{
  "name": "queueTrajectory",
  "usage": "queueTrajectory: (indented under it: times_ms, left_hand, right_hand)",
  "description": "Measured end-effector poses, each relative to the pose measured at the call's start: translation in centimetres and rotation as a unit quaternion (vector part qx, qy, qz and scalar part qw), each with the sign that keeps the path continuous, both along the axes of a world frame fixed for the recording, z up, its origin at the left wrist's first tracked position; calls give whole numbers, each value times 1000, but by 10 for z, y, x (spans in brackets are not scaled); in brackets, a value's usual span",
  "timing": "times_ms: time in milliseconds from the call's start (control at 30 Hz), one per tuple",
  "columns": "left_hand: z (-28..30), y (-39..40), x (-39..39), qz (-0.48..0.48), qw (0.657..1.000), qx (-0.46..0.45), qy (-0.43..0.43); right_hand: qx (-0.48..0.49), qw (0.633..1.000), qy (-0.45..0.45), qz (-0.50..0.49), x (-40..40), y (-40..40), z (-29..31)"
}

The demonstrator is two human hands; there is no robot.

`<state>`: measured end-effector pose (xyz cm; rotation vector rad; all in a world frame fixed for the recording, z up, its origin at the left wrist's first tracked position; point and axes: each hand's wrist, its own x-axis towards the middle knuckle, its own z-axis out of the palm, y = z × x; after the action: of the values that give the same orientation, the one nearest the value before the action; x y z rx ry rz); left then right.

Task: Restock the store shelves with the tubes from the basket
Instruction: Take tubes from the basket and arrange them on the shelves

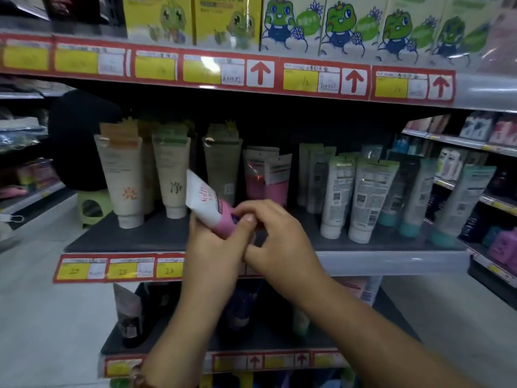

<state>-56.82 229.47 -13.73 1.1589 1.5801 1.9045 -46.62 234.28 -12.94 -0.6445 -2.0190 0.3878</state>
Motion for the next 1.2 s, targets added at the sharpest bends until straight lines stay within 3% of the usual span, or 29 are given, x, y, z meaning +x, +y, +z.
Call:
queueTrajectory:
  times_ms: [33, 133, 200, 267, 367, 433, 533, 633, 700, 767, 800, 933, 1033, 1200]
  left_hand:
    - [0, -3, -6, 10, 1000, 11, -25]
    - [0, -10, -15, -18, 995, 15, -100]
    - [-1, -12, -16, -56, 986, 12, -154]
    - [-2, -12, -19, -92, 976, 15, -198]
    - [1, -15, -27, -108, 965, 27, -236]
    - [3, -19, -34, -124, 958, 51, -254]
    - [7, -21, -38, -196, 940, 77, -269]
    - [8, -22, -29, -286, 910, 69, -293]
    - [9, -24, -29, -306, 895, 75, -317]
    - [8, -23, -42, -283, 889, 97, -346]
    - [8, -24, -49, -264, 888, 101, -362]
    - [7, -25, -62, -240, 883, 113, -387]
    - [7, -26, -62, -243, 886, 109, -379]
    - [2, -24, -65, -233, 892, 111, -372]
  right_hand:
    - [-24, 1000, -4, 8, 3, 0, 6]
    - [-178, 974, 118, -79, -3, 38, 14]
    - [-290, 943, 109, -123, -14, 72, 13]
    - [-343, 928, 59, -136, -22, 100, 0]
    - [-308, 930, 14, -197, -20, 94, -1]
    - [-267, 939, 40, -214, -14, 82, 1]
    - [-183, 963, 67, -187, -10, 39, 6]
    - [-133, 981, -12, -139, -13, -10, 6]
    - [-216, 974, -57, -37, -6, -25, 14]
    - [-359, 926, -70, 97, 8, -20, 31]
    - [-396, 911, -45, 108, 11, -9, 37]
    - [-365, 924, 94, -68, -19, 63, 31]
    - [-388, 916, 67, -74, -54, 110, 7]
    - [-314, 926, 5, -207, -60, 144, -15]
